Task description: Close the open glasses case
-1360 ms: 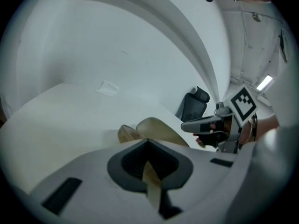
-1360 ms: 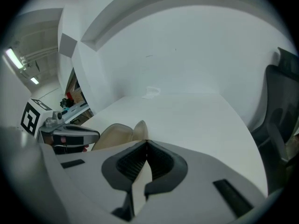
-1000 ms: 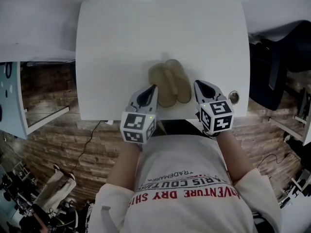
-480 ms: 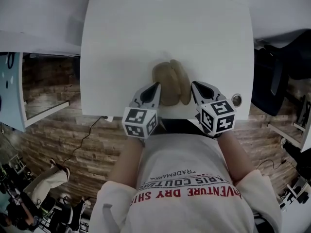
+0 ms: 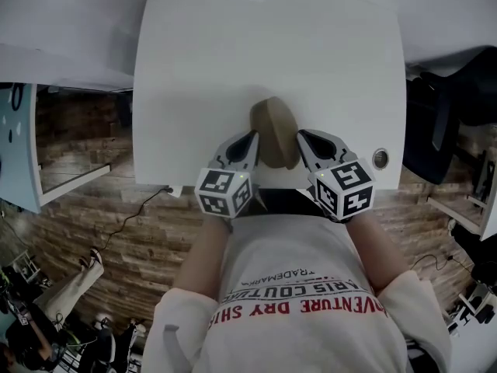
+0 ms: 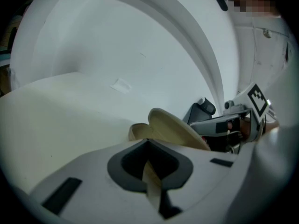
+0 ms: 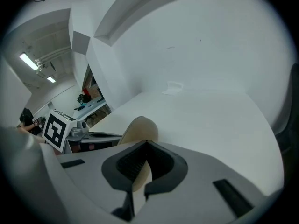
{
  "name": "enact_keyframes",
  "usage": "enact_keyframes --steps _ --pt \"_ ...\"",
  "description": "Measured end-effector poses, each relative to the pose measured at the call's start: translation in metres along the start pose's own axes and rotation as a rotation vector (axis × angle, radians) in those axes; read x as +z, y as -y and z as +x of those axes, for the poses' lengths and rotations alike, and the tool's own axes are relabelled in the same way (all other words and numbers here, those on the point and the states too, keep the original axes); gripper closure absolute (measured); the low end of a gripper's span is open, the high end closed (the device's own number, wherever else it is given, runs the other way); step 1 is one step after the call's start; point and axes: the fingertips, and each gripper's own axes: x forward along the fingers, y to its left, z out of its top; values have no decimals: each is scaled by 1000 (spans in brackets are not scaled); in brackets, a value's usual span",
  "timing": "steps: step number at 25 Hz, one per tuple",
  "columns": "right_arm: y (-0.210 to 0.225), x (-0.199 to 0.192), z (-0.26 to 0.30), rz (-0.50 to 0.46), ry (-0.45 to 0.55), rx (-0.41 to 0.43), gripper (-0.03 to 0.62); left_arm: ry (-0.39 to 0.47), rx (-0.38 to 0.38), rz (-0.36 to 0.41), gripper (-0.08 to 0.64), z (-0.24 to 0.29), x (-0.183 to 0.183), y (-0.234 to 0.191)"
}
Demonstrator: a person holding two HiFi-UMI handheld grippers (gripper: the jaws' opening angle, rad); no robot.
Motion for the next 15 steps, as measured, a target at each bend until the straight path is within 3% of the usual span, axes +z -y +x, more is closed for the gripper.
enact_keyframes --steps 9,15 --pt "-32 -5 20 -88 -46 30 580 -35 -37 30 563 -7 -5 -8" --pt "-44 -8 29 -91 -58 35 580 -65 -29 43 565 -14 -8 -14"
